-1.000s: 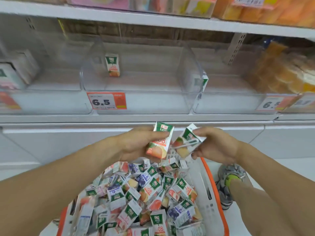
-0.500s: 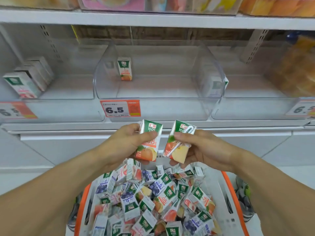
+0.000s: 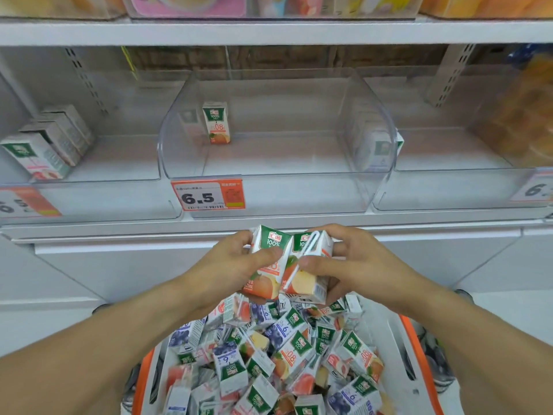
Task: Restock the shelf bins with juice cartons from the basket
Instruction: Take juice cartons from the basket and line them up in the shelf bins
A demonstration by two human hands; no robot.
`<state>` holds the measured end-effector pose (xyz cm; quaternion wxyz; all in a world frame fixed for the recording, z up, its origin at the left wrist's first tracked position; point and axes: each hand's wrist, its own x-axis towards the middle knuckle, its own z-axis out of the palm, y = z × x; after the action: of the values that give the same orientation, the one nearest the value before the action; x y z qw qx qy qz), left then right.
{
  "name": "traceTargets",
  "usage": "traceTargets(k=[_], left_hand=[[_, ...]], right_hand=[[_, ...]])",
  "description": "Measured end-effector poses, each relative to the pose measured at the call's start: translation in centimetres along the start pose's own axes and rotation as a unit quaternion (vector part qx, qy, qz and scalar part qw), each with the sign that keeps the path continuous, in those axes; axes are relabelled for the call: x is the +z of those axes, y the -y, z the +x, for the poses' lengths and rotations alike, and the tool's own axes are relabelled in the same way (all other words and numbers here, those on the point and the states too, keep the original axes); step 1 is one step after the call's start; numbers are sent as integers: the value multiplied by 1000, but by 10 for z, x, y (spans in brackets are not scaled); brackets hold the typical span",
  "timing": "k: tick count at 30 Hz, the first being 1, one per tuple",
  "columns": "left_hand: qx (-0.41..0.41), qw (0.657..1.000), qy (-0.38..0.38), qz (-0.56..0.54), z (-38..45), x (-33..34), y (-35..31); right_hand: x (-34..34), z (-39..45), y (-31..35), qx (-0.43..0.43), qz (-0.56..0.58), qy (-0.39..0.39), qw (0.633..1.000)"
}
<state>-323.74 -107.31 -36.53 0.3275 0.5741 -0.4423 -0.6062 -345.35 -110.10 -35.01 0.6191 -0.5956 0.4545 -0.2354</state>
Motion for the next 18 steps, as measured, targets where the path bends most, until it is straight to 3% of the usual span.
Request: traceTargets(k=[6,13,18], left_hand=[[4,1000,-3,2,0,2,1],[8,997,71,34,-1,8,-2],[7,995,100,28,-2,15,0]], right_hand=[[-16,-12,3,-1,28,77,997],[-6,-7,-1,24,71,-29,997],[-2,-5,-1,46,66,-34,996]])
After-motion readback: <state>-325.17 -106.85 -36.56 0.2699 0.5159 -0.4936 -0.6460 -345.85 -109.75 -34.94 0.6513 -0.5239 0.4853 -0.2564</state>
